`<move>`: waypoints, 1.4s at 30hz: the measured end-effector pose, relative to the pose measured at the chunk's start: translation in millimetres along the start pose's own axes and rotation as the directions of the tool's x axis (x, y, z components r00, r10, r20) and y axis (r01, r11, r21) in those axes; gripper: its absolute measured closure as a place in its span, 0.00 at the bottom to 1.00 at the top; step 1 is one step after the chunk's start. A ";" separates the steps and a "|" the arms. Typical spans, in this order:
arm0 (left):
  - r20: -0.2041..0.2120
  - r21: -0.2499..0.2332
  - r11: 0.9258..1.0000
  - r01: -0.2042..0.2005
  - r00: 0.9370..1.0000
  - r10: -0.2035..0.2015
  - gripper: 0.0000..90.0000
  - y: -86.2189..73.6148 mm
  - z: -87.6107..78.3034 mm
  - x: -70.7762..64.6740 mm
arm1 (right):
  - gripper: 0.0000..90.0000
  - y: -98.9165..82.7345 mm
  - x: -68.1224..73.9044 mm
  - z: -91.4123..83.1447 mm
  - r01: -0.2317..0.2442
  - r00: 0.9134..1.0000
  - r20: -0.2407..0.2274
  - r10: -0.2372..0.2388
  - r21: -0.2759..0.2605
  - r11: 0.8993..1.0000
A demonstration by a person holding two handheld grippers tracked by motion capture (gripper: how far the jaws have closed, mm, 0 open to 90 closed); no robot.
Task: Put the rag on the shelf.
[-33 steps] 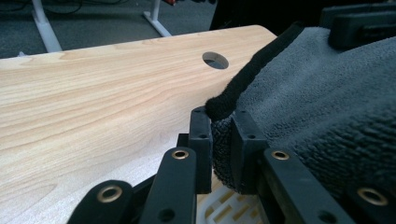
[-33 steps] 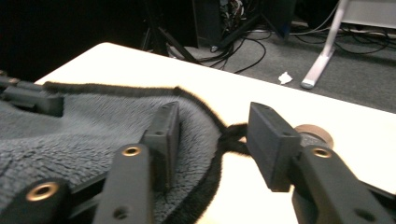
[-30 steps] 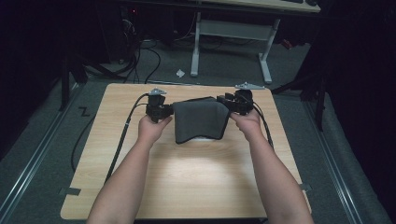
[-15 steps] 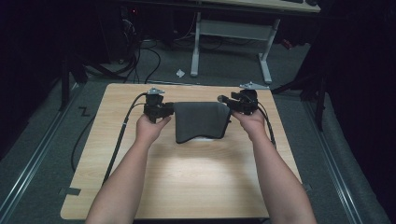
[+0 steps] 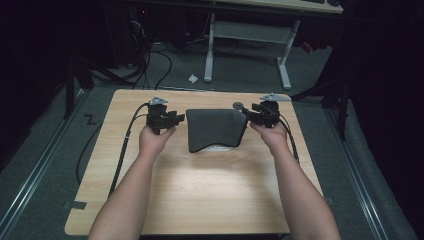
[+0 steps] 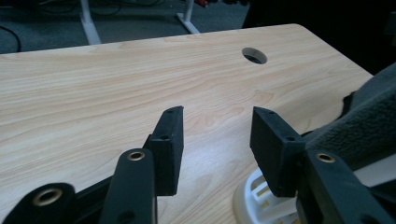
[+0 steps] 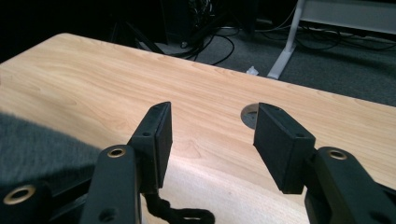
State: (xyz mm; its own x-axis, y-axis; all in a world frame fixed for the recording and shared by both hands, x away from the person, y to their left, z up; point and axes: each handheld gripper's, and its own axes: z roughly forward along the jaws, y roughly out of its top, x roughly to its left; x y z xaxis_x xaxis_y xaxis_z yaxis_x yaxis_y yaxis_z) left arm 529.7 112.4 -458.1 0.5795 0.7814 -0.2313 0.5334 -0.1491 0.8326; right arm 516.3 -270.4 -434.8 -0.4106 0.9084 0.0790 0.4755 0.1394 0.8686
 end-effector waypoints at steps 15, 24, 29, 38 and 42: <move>-0.038 -0.042 0.996 -0.074 0.997 0.073 0.55 -33.5 -51.4 -11.8 | 0.51 -20.4 15.7 -43.7 0.080 0.996 0.048 -0.078 -0.049 0.996; -0.021 -0.037 0.997 -0.072 0.997 0.071 0.54 -73.8 -75.5 -21.9 | 0.49 -57.1 42.9 -80.5 0.157 0.987 0.053 -0.153 -0.086 0.984; -0.010 -0.019 0.996 -0.088 0.996 0.088 0.53 -96.1 -87.4 -33.1 | 0.47 -80.2 67.1 -91.2 0.216 0.975 0.058 -0.212 -0.072 0.974; 0.035 0.037 0.994 -0.099 0.995 0.098 0.50 -128.7 -106.2 -50.9 | 0.46 -121.0 103.5 -94.1 0.226 0.974 0.002 -0.226 -0.004 0.974; 0.054 0.052 0.994 -0.093 0.994 0.090 0.48 -151.1 -112.2 -68.4 | 0.47 -141.5 118.2 -97.8 0.209 0.978 0.001 -0.209 0.018 0.978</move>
State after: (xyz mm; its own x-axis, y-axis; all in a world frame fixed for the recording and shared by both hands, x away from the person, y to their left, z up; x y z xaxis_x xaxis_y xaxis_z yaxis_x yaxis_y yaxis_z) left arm 340.4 149.4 -511.6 0.6576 0.7310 -0.1825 0.5085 -0.2519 0.8234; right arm 324.4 -221.3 -500.5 -0.5000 0.8596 -0.1053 0.3931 0.3336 0.8568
